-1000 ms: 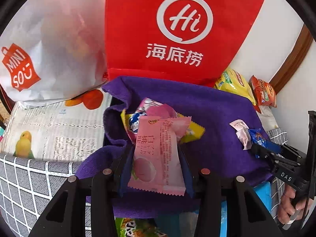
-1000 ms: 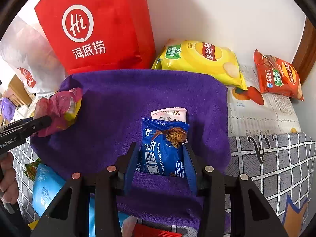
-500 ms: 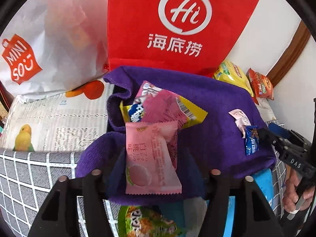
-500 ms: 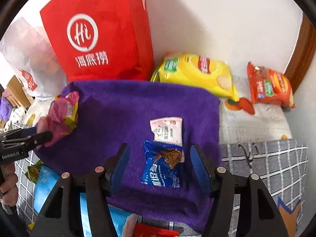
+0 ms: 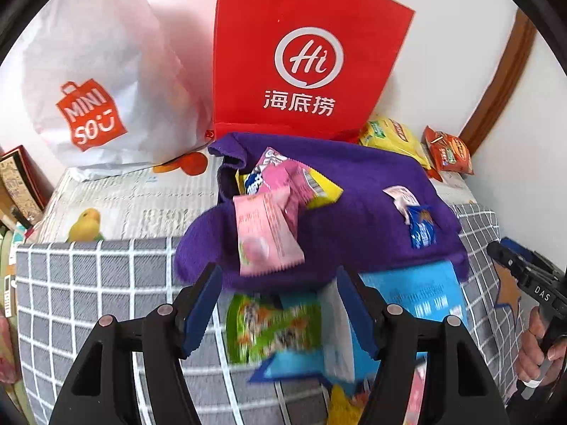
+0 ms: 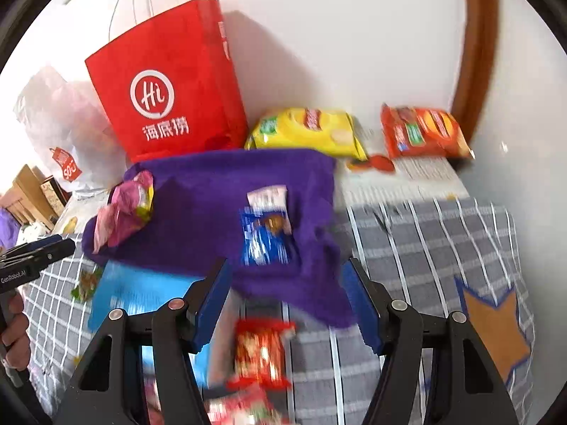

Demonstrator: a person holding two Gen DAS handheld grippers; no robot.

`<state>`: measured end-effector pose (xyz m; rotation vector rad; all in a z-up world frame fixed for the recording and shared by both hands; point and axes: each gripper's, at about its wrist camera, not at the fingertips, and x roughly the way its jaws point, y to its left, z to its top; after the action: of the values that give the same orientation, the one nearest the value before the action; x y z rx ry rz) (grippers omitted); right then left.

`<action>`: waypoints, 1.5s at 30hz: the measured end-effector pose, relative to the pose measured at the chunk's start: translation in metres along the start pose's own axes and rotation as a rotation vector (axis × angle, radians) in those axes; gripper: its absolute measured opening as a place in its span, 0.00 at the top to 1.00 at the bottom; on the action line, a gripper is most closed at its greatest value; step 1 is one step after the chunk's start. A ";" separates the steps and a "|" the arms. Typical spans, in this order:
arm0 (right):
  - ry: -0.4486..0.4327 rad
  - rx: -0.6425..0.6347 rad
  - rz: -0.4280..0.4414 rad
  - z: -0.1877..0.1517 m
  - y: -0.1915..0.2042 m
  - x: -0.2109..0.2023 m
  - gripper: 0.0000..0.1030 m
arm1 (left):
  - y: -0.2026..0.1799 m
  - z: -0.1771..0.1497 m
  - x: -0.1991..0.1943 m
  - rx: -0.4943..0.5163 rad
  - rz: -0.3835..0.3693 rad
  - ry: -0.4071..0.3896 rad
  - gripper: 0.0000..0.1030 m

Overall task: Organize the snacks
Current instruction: 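Move both open tools back toward the remaining snacks, then grasp the strawberry-print packet with the right tool while the left tool grasps the green snack bag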

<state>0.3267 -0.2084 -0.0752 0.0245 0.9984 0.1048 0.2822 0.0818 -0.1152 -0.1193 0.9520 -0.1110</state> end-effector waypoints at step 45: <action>0.015 -0.055 0.076 -0.127 -0.010 -0.012 0.47 | 0.012 -0.060 -0.001 -0.081 0.029 0.002 0.36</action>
<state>0.2148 -0.2232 -0.1347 0.0113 1.0098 0.2028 0.2335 0.0902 -0.1504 -0.1806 0.9600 -0.0460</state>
